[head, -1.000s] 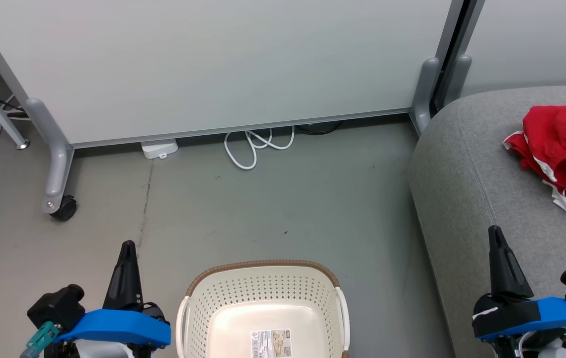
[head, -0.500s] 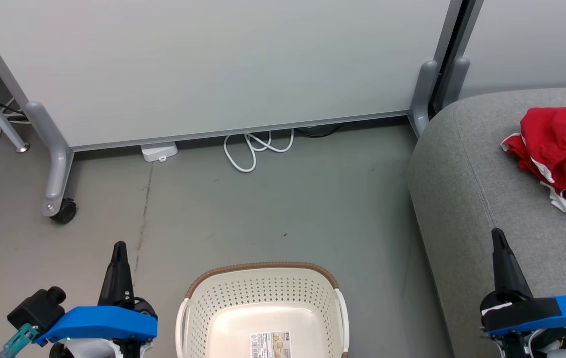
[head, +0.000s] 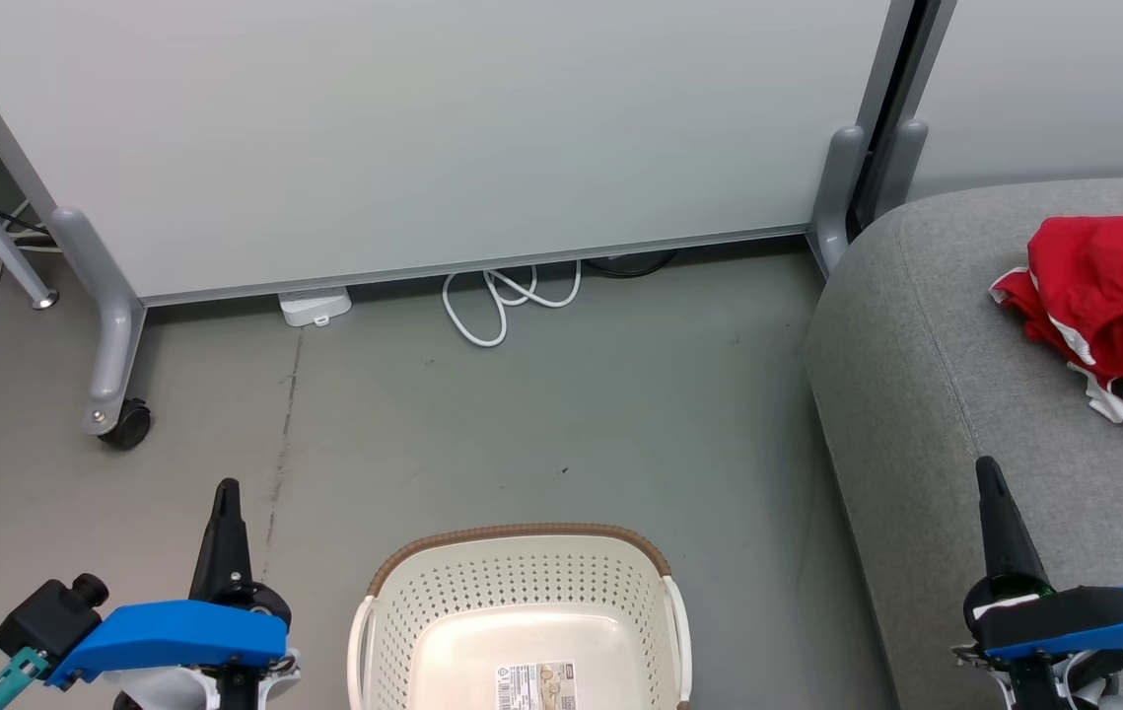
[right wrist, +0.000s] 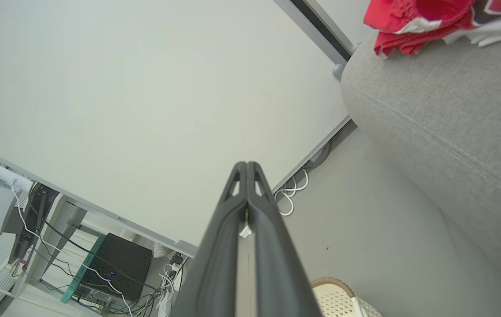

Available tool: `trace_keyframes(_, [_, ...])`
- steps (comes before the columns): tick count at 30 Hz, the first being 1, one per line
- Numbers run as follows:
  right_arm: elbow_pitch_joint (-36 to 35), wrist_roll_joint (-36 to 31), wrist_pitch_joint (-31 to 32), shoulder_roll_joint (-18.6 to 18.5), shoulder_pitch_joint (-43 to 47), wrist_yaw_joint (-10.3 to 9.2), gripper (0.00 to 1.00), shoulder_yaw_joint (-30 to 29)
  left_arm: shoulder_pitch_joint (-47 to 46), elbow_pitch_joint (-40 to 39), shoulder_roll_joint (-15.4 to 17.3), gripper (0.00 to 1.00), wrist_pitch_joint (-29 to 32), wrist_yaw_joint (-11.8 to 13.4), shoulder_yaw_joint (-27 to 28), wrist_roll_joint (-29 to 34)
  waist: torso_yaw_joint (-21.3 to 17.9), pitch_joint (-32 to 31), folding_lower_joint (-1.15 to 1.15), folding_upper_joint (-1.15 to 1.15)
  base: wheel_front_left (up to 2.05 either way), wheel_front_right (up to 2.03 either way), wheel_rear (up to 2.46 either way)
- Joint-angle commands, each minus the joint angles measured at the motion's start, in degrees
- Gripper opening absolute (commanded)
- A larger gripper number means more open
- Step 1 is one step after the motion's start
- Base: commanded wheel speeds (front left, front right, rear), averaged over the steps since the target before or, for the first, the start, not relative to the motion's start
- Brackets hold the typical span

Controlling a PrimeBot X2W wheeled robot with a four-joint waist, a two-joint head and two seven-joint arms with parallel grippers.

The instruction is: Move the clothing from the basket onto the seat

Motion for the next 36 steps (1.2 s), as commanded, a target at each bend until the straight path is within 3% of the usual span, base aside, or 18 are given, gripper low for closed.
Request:
trace_keyframes(1, [-0.44,1.79,0.42,-0.20,-1.36,0.02,0.00,-0.21,-1.56,-0.84,0.11,0.00,0.48,-0.37,0.57,-1.81,-0.01,-0.04,0.00,0.00,0.00,0.00,0.00])
trace_keyframes(36, [0.33,22.04,5.70,-0.25,-1.90,0.03,0.00,-0.79,-2.12,-1.17,0.14,0.00,5.64,-0.68,2.95,-22.02,-0.36,-1.08,0.00,0.00,0.00,0.00,0.00])
